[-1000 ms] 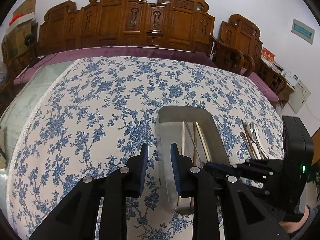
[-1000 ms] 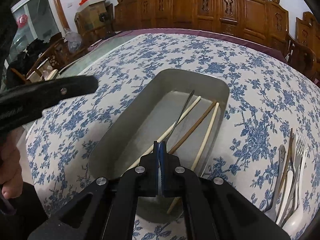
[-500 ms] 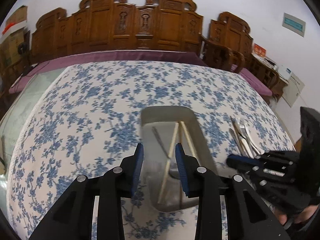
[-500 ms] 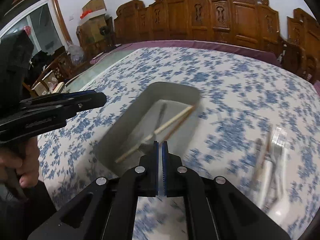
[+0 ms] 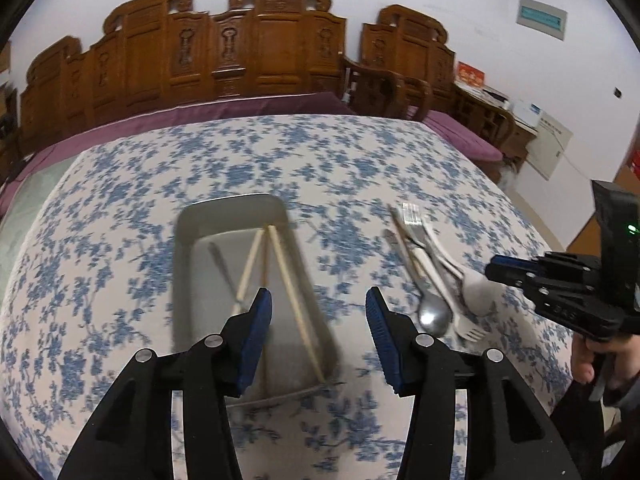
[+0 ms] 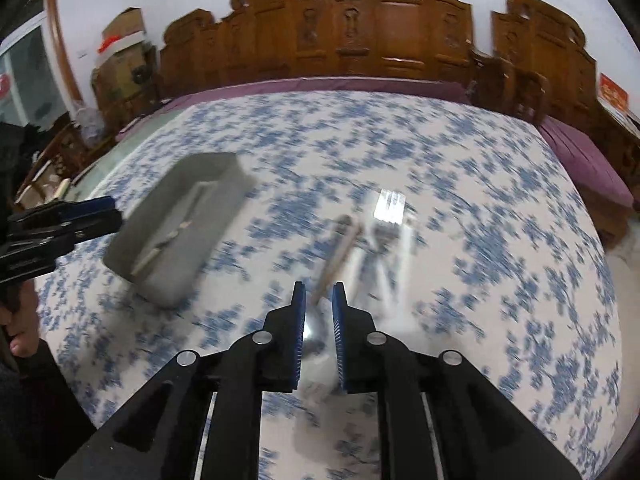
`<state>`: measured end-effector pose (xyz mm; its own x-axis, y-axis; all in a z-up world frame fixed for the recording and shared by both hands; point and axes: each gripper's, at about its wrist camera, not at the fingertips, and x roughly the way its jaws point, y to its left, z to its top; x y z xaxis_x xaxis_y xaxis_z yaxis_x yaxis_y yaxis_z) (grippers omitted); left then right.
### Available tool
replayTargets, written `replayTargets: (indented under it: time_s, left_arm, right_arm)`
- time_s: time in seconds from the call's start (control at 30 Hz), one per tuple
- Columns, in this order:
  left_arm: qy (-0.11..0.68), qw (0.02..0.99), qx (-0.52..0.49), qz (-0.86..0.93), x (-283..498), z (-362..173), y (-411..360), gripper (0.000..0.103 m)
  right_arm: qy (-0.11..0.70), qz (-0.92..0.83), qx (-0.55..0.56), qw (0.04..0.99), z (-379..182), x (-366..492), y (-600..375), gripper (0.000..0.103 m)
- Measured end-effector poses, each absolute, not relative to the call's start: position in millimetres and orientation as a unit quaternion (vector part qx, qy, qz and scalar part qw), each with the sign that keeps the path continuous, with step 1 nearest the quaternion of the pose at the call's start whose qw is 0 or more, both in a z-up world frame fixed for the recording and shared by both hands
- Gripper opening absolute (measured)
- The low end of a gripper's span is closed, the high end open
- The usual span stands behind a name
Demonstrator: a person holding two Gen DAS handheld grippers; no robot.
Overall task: Organize utensils
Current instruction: 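Move the right tool to the utensil pile and grasp a metal fork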
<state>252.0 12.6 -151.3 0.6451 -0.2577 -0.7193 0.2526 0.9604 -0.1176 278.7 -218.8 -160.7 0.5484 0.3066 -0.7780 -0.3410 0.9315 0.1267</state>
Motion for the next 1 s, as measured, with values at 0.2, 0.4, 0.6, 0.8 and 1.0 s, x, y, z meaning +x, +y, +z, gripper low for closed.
replayTargets:
  time_s: [0.2, 0.4, 0.6, 0.8, 1.0]
  left_arm:
    - [0.397, 0.902, 0.011, -0.167, 244.5, -158.9, -19.3, 0.047]
    - [0.395, 0.901, 0.020, -0.179, 238.7, -165.7, -38.2, 0.047]
    - [0.410, 0.893, 0.013, -0.186, 243.9, -177.5, -44.9, 0.047]
    - [0.414, 0.890, 0.025, -0.191, 244.0, -185.4, -53.9, 0.047]
    - [0.419, 0.886, 0.033, -0.195, 244.0, -191.3, -61.0, 0.047]
  right_arm:
    - [0.451, 0.172, -0.012, 0.875, -175.9, 284.3, -231.8, 0.016]
    - [0.467, 0.173, -0.003, 0.867, -189.9, 298.0, -227.2, 0.023]
    - [0.491, 0.175, 0.012, 0.854, -205.3, 316.9, -222.1, 0.023]
    - [0.503, 0.165, 0.014, 0.848, -216.3, 328.7, -219.6, 0.022]
    - [0.512, 0.171, 0.018, 0.841, -223.6, 331.8, -213.0, 0.023]
